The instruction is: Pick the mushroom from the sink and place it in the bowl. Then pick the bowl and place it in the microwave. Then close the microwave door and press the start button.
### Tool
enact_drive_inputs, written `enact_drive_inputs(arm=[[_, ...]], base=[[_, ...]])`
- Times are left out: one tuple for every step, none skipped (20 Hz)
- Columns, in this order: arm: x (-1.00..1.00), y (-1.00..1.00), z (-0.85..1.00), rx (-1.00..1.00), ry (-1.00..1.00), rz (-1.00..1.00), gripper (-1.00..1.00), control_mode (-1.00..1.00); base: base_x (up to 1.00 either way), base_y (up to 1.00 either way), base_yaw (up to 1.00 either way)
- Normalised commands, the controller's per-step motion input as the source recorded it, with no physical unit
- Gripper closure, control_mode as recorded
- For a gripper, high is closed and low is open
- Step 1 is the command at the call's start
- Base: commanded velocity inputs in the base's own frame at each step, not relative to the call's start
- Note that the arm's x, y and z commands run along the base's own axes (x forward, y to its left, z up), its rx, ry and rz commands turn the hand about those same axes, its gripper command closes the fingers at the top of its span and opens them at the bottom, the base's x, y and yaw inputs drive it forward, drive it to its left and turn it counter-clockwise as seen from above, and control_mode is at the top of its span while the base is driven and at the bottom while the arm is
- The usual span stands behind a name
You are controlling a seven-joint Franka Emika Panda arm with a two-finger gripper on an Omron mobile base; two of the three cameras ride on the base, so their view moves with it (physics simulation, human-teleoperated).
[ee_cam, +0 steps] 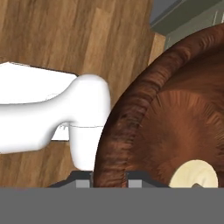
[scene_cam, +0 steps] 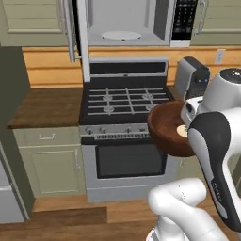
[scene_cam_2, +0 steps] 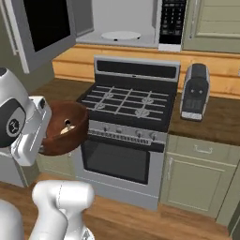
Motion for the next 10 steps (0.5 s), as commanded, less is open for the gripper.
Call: enact_drive_inputs(arm=[[0.00, 0.00, 0.00, 0.00, 0.00, 0.00, 1.00, 1.00], [0.00, 0.00, 0.00, 0.00, 0.00, 0.00, 1.00, 1.00], [0.00, 0.00, 0.00, 0.00, 0.00, 0.00, 1.00, 1.00], [0.00, 0.00, 0.00, 0.00, 0.00, 0.00, 1.00, 1.00], [0.00, 0.00, 0.00, 0.00, 0.00, 0.00, 1.00, 1.00], [0.00, 0.00, 0.00, 0.00, 0.00, 0.00, 1.00, 1.00], [0.00, 0.00, 0.00, 0.00, 0.00, 0.00, 1.00, 1.00], [0.00, 0.00, 0.00, 0.00, 0.00, 0.00, 1.00, 1.00], [0.00, 0.00, 0.00, 0.00, 0.00, 0.00, 1.00, 1.00], [0.00, 0.00, 0.00, 0.00, 0.00, 0.00, 1.00, 1.00]], base=[[0.57, -0.56, 0.16], [0.56, -0.59, 0.17], [0.48, -0.57, 0.19], [0.53, -0.46, 0.21], [0.50, -0.39, 0.21], [0.35, -0.45, 0.21], [0.24, -0.57, 0.19], [0.24, -0.49, 0.18], [0.39, -0.48, 0.18], [0.57, -0.62, 0.16]])
